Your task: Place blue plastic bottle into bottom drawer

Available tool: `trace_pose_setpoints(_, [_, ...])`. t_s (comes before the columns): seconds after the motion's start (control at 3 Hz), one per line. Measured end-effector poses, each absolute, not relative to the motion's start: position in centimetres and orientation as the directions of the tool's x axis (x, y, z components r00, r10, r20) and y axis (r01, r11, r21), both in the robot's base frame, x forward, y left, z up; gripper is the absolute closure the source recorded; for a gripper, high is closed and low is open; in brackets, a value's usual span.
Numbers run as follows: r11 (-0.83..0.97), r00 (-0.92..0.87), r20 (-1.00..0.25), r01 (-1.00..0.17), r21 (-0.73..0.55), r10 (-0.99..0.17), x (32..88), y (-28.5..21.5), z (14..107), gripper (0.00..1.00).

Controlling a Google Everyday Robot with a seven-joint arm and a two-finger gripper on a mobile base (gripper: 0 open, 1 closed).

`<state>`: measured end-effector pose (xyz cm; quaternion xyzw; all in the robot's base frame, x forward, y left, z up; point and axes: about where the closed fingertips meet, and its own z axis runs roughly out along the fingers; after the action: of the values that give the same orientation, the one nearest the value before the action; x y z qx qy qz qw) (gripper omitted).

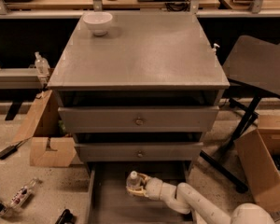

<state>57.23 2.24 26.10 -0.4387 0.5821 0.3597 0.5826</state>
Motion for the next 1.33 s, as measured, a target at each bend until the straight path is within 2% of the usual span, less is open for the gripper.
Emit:
trace_pose_setpoints(1.0, [0.359, -0.001, -0.998, -0.933, -0.021, -0.059, 55.8, 4.0, 22.6, 1.0])
trace_pose_setpoints(1.33, [0.356, -0.001, -0.998, -0.934, -0.02, -0.057, 55.8, 4.2, 22.6, 0.81])
